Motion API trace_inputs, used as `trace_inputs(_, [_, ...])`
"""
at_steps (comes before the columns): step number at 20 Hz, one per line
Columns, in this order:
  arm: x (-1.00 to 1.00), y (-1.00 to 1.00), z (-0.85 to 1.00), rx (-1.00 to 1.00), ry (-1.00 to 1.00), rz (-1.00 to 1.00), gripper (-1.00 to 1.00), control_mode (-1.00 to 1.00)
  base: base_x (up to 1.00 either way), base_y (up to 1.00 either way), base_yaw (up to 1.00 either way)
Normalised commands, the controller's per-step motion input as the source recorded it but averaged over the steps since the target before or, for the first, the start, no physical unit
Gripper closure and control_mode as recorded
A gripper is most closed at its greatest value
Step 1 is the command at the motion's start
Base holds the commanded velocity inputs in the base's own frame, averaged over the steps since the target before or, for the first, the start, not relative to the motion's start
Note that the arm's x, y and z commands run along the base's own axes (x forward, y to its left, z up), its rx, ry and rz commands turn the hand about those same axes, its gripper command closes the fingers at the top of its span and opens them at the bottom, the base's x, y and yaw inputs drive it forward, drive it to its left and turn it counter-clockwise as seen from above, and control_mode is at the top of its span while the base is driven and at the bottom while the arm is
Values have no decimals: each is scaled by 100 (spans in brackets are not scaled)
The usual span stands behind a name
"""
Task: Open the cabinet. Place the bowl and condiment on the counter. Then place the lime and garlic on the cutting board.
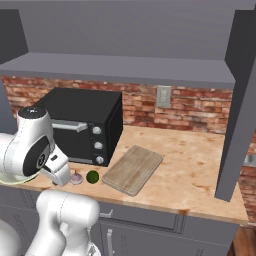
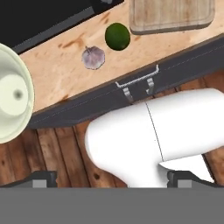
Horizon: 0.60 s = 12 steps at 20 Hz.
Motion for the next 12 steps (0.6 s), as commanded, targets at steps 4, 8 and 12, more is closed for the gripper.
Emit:
trace_inputs(4, [0, 10, -15, 0, 0, -10, -100, -100, 0, 0, 0])
trace_inputs(8, [0, 4, -14, -1, 0, -10, -100, -100, 0, 0, 0])
trace_inputs(12, [0, 0, -25, -2, 0, -6, -100, -100, 0, 0, 0])
